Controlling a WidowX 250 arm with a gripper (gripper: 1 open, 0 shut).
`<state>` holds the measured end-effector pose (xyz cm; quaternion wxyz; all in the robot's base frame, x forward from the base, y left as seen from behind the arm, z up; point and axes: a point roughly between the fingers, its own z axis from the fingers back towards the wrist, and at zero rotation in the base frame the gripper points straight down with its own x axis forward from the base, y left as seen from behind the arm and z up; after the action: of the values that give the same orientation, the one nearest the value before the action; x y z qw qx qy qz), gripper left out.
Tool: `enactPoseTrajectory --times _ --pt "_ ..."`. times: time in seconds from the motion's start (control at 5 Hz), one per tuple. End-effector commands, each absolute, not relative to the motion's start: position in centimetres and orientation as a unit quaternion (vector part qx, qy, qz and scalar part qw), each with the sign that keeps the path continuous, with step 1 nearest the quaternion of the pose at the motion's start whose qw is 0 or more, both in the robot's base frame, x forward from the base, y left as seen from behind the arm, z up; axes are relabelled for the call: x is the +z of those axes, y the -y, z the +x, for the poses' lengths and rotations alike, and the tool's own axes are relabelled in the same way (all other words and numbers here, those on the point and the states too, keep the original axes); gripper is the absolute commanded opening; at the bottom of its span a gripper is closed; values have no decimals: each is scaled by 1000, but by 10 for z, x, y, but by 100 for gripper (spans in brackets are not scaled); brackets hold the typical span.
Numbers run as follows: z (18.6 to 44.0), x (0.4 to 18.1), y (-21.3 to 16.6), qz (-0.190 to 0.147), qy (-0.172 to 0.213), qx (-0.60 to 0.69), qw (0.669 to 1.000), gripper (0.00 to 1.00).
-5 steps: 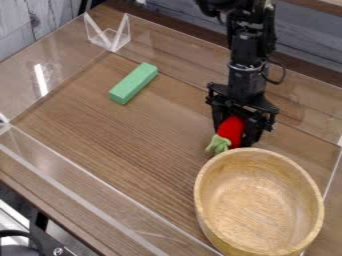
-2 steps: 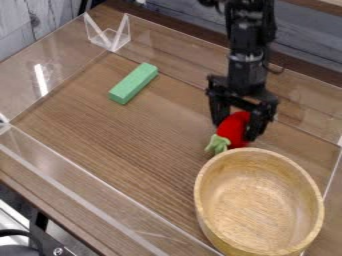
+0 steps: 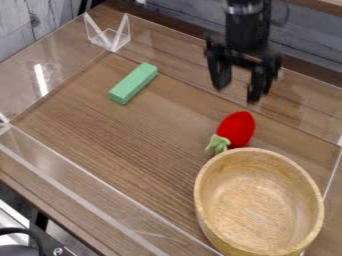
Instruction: Move the red object to the right side of the table
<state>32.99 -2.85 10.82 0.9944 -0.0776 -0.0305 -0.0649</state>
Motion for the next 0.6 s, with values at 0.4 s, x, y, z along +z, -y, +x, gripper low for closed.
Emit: enactPoseTrajectory --times 0.4 --pt "335 172 -39 -39 95 -36 994 100"
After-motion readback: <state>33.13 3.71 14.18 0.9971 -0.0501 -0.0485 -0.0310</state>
